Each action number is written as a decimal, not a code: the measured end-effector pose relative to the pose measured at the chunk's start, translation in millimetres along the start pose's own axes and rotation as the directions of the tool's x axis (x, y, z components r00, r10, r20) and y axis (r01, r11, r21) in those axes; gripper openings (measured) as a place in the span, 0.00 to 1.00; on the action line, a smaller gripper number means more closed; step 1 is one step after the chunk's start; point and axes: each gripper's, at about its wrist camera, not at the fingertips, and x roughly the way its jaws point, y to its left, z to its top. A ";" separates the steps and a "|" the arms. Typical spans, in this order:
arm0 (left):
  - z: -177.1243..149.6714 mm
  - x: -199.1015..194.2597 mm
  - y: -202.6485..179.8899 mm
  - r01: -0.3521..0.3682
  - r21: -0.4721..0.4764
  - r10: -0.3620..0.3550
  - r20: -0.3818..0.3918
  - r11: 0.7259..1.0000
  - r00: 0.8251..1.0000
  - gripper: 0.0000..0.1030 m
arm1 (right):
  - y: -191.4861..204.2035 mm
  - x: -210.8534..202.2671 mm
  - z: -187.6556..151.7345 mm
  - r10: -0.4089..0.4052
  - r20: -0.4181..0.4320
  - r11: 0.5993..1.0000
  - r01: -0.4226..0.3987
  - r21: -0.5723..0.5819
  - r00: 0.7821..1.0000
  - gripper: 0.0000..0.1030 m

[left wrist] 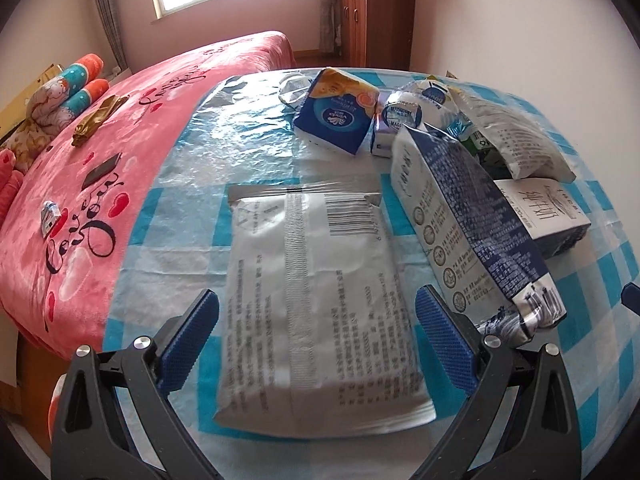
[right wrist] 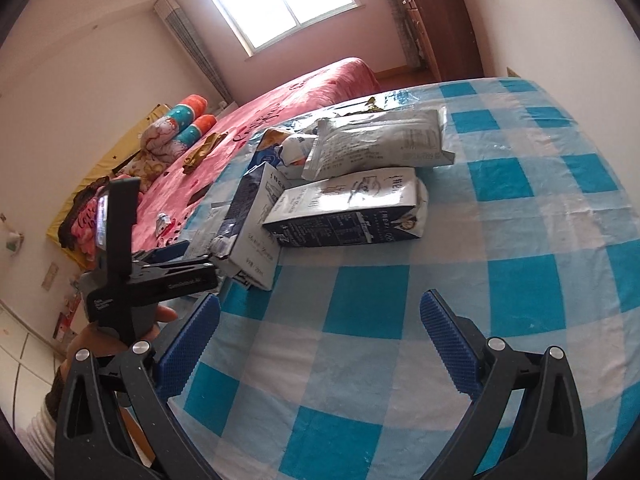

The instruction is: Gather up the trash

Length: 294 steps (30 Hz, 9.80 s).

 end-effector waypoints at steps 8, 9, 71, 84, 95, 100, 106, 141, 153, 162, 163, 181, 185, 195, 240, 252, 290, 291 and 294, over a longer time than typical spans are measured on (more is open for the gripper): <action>0.5 4.0 -3.1 -0.014 -0.044 0.015 0.006 0.999 1.000 0.82 | 20.5 17.1 11.4 0.047 0.004 0.998 -0.047 -0.046 0.999 0.95; 0.5 3.6 -3.5 -0.014 -0.044 0.015 0.009 0.999 1.000 0.81 | 22.6 19.2 12.2 0.051 0.005 0.997 -0.050 -0.053 0.999 0.94; -83.7 -111.0 132.6 -0.268 -0.341 0.321 0.110 0.901 0.941 0.76 | 108.5 90.1 15.0 0.037 -0.029 0.971 -0.043 -0.235 0.999 0.31; -120.8 -130.0 172.3 -0.323 -0.399 0.383 0.079 0.858 0.920 0.76 | 192.1 76.5 -2.6 0.225 -0.129 0.913 -0.255 -0.317 0.966 0.31; -172.1 -132.6 228.3 -0.375 -0.501 0.426 -0.014 0.780 0.905 0.76 | 288.1 105.0 -40.9 0.332 -0.333 0.807 -0.449 -0.385 0.882 0.31; -196.0 -126.2 249.4 -0.385 -0.541 0.423 -0.059 0.747 0.904 0.76 | 315.4 121.6 -62.3 0.316 -0.398 0.773 -0.477 -0.419 0.862 0.31; -215.0 -120.7 258.6 -0.391 -0.561 0.415 -0.090 0.730 0.905 0.76 | 336.4 136.3 -86.6 0.286 -0.451 0.745 -0.492 -0.451 0.846 0.31; -229.4 -152.9 230.5 -0.222 -0.520 0.346 0.154 0.825 0.926 0.81 | 223.5 71.8 -69.9 0.184 -0.187 0.897 -0.243 -0.369 0.965 0.89; -198.3 -172.8 174.8 -0.116 -0.429 0.239 0.245 0.896 0.940 0.81 | 175.0 12.6 -58.4 0.115 -0.040 0.927 -0.121 -0.354 0.993 0.89; -179.8 -183.2 134.0 -0.067 -0.362 0.172 0.268 0.930 0.948 0.81 | 131.7 -13.1 -45.9 0.067 0.025 0.953 -0.056 -0.297 0.997 0.90; -177.4 -183.9 129.5 -0.063 -0.352 0.166 0.268 0.934 0.949 0.81 | 126.1 -14.4 -44.8 0.060 0.026 0.956 -0.050 -0.289 0.998 0.91; -38.6 -130.7 54.0 0.035 -0.138 0.002 0.261 0.990 0.965 0.81 | 7.8 -18.5 33.0 -0.068 0.028 0.992 0.071 -0.100 0.997 0.91; 10.4 -96.0 39.3 0.070 -0.103 -0.043 0.243 0.992 0.969 0.81 | -20.4 -17.1 68.8 -0.089 0.049 0.994 0.091 -0.059 0.995 0.91; 130.3 7.4 36.2 0.145 -0.223 -0.110 0.160 0.964 0.981 0.81 | -68.8 41.9 155.5 -0.064 -0.014 0.998 0.064 0.012 0.998 0.91; 101.7 67.4 -22.1 0.216 -0.160 -0.227 -0.052 0.963 0.973 0.38 | -45.8 147.8 139.7 0.138 -0.346 0.981 -0.175 -0.079 0.928 0.45; 28.4 17.1 -21.7 0.298 -0.186 -0.313 -0.055 0.936 0.948 0.39 | -25.0 85.5 70.2 0.121 -0.329 0.974 -0.176 -0.142 0.937 0.46; -37.8 -23.0 10.4 0.275 0.012 -0.275 0.006 0.961 0.961 0.83 | 45.6 37.6 -1.7 0.046 -0.283 0.997 -0.060 -0.039 0.958 0.68; -38.0 -22.8 10.3 0.274 0.011 -0.274 0.011 0.962 0.962 0.83 | 45.1 40.6 -2.6 0.043 -0.283 0.998 -0.057 -0.040 0.958 0.68; -41.6 -24.4 7.1 0.264 0.026 -0.264 0.024 0.964 0.964 0.83 | 48.1 47.8 0.7 0.028 -0.265 0.998 -0.041 -0.041 0.964 0.68</action>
